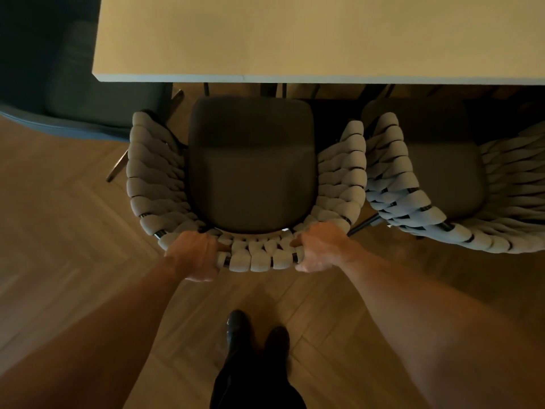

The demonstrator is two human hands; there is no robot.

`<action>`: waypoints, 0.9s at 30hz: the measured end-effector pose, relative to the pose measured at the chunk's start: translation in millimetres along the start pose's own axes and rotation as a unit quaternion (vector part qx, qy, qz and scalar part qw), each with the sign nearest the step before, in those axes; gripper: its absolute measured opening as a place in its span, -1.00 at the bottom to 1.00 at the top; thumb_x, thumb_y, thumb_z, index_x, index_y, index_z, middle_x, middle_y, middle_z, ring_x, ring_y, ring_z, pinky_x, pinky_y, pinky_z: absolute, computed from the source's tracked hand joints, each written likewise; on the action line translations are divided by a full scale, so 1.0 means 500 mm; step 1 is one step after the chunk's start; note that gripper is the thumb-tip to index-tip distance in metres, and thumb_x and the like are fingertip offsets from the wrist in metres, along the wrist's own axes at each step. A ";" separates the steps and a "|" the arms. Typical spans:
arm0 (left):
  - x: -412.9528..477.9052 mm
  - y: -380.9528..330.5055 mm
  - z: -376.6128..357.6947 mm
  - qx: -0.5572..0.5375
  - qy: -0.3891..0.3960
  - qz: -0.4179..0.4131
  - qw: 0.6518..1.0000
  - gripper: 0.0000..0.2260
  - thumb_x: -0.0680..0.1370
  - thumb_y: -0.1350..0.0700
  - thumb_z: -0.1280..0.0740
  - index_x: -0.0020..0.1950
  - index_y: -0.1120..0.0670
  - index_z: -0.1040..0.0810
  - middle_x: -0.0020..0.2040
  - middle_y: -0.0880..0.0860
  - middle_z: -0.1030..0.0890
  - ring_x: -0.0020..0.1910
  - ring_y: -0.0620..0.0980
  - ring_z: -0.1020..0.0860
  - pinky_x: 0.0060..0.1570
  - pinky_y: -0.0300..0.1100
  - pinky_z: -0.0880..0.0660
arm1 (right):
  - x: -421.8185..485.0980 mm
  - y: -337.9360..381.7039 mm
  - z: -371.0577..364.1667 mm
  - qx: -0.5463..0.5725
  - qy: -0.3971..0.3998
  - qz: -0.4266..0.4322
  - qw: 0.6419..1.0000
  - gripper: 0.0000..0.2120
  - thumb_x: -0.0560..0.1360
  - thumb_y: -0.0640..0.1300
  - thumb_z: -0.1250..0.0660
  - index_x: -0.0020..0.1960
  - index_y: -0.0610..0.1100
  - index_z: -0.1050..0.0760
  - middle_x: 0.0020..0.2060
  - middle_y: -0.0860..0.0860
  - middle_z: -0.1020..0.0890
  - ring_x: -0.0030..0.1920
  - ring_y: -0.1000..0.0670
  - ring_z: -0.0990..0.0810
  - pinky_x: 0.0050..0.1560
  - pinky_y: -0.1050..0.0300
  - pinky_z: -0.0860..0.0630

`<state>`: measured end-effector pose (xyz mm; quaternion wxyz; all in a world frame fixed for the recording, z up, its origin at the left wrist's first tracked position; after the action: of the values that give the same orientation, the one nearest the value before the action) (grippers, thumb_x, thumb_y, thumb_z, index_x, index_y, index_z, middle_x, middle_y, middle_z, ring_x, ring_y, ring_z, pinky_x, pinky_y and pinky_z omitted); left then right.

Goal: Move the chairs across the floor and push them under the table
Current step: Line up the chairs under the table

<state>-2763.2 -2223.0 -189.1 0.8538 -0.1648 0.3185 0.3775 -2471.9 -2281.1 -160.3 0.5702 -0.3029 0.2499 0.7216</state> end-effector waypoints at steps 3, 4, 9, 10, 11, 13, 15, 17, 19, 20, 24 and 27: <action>0.009 0.006 0.004 0.009 -0.005 -0.005 1.000 -0.66 0.41 -0.21 -0.29 0.17 -0.28 -0.57 -0.23 -0.15 -0.59 -0.29 -0.17 -0.56 -0.22 -0.19 -0.56 | 0.006 -0.007 0.011 -0.013 -0.005 0.005 1.000 -0.52 0.43 0.43 -0.34 0.01 0.03 -0.61 -0.20 0.08 -0.62 -0.17 0.00 -0.60 -0.07 0.02 -0.53; 0.014 0.008 0.010 0.013 -0.008 -0.008 1.000 -0.69 0.42 -0.20 -0.30 0.15 -0.26 -0.57 -0.24 -0.15 -0.58 -0.29 -0.18 -0.56 -0.25 -0.21 -0.53 | 0.010 -0.012 0.015 -0.008 -0.010 0.004 1.000 -0.51 0.43 0.44 -0.33 0.03 0.04 -0.61 -0.19 0.08 -0.62 -0.16 0.00 -0.60 -0.07 0.02 -0.53; 0.032 0.016 0.016 0.016 -0.007 0.001 1.000 -0.64 0.40 -0.21 -0.31 0.19 -0.28 -0.58 -0.27 -0.16 -0.58 -0.32 -0.19 -0.56 -0.23 -0.17 -0.60 | 0.020 -0.020 0.018 0.009 -0.002 -0.006 1.000 -0.50 0.40 0.46 -0.33 0.05 0.08 -0.62 -0.19 0.10 -0.63 -0.16 0.02 -0.61 -0.01 -0.01 -0.60; 0.028 0.013 0.018 0.014 -0.006 -0.001 1.000 -0.64 0.41 -0.20 -0.32 0.21 -0.28 -0.58 -0.25 -0.16 -0.59 -0.30 -0.18 -0.57 -0.21 -0.16 -0.61 | 0.017 -0.018 0.020 0.014 -0.007 -0.012 1.000 -0.51 0.40 0.45 -0.33 0.04 0.08 -0.61 -0.19 0.10 -0.63 -0.16 0.02 -0.61 0.02 -0.01 -0.60; 0.022 0.008 0.025 0.014 -0.007 -0.001 1.000 -0.65 0.43 -0.20 -0.33 0.21 -0.27 -0.57 -0.23 -0.16 -0.59 -0.28 -0.17 -0.57 -0.18 -0.16 -0.61 | 0.013 -0.014 0.022 0.015 -0.014 -0.019 1.000 -0.53 0.40 0.44 -0.34 0.03 0.08 -0.61 -0.18 0.10 -0.63 -0.14 0.01 -0.61 0.06 -0.02 -0.60; 0.013 -0.005 0.036 0.004 -0.006 0.007 1.000 -0.70 0.47 -0.17 -0.33 0.21 -0.27 -0.55 -0.17 -0.15 -0.60 -0.22 -0.14 -0.58 -0.13 -0.15 -0.60 | 0.002 -0.007 0.025 0.013 -0.044 -0.023 0.999 -0.58 0.42 0.41 -0.35 0.04 0.10 -0.61 -0.14 0.10 -0.64 -0.04 0.00 -0.60 0.21 -0.07 -0.53; 0.007 -0.010 0.040 -0.021 -0.009 0.032 0.999 -0.68 0.48 -0.16 -0.30 0.22 -0.26 -0.58 -0.13 -0.16 -0.62 -0.19 -0.13 -0.58 -0.18 -0.17 -0.54 | -0.019 0.000 0.024 0.035 -0.086 -0.016 0.996 -0.57 0.43 0.38 -0.38 0.13 0.12 -0.62 -0.02 0.10 -0.66 0.14 -0.03 -0.57 0.37 -0.12 -0.39; 0.000 -0.022 0.046 -0.036 -0.017 0.037 0.998 -0.67 0.50 -0.15 -0.29 0.25 -0.24 -0.59 -0.06 -0.15 -0.63 -0.13 -0.11 -0.59 -0.21 -0.18 -0.48 | -0.053 -0.002 0.018 0.074 -0.136 0.000 0.988 -0.53 0.45 0.30 -0.43 0.25 0.07 -0.62 0.14 0.09 -0.66 0.30 -0.03 -0.50 0.48 -0.11 -0.30; -0.011 -0.055 0.067 -0.049 -0.028 0.012 0.998 -0.65 0.54 -0.19 -0.36 0.30 -0.17 -0.57 0.04 -0.12 -0.66 -0.03 -0.08 -0.61 -0.10 -0.17 -0.48 | -0.100 -0.019 0.017 0.099 -0.187 0.013 0.977 -0.49 0.50 0.23 -0.45 0.36 0.01 -0.59 0.33 0.06 -0.61 0.43 -0.03 -0.44 0.56 -0.11 -0.29; -0.015 -0.080 0.083 -0.056 -0.035 -0.008 0.998 -0.63 0.55 -0.21 -0.38 0.32 -0.14 -0.57 0.09 -0.10 -0.67 0.03 -0.06 -0.62 -0.04 -0.16 -0.49 | -0.123 -0.034 0.015 0.102 -0.213 0.017 0.972 -0.48 0.53 0.19 -0.44 0.41 -0.01 -0.56 0.41 0.04 -0.57 0.48 -0.03 -0.41 0.57 -0.13 -0.30; -0.002 -0.220 0.153 -0.104 -0.057 -0.063 0.991 -0.59 0.60 -0.19 -0.40 0.39 -0.05 -0.54 0.17 -0.03 -0.66 0.06 0.00 -0.63 -0.02 -0.09 -0.54 | -0.211 -0.131 0.000 0.143 -0.273 -0.005 0.951 -0.45 0.60 0.02 -0.41 0.56 0.00 -0.42 0.54 0.06 -0.45 0.52 0.02 -0.40 0.49 -0.06 -0.42; 0.042 -0.319 0.181 -0.148 -0.065 -0.042 0.986 -0.62 0.64 -0.17 -0.36 0.36 0.02 -0.51 0.19 0.01 -0.65 0.03 0.04 -0.61 -0.08 -0.09 -0.46 | -0.258 -0.227 -0.022 0.154 -0.276 -0.039 0.948 -0.49 0.60 -0.04 -0.39 0.54 -0.01 -0.44 0.54 0.06 -0.47 0.45 0.00 -0.47 0.40 -0.07 -0.50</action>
<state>-2594.9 -2270.2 -129.3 0.8540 -0.2781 0.1958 0.3938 -2338.4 -2350.2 -76.4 0.6845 -0.0098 0.1781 0.7069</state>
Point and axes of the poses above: each hand's wrist, its own x-axis towards the middle knuckle, its own z-axis out of the back of the hand, y = z × x, the point moved 4 cm from there along x, towards the middle knuckle
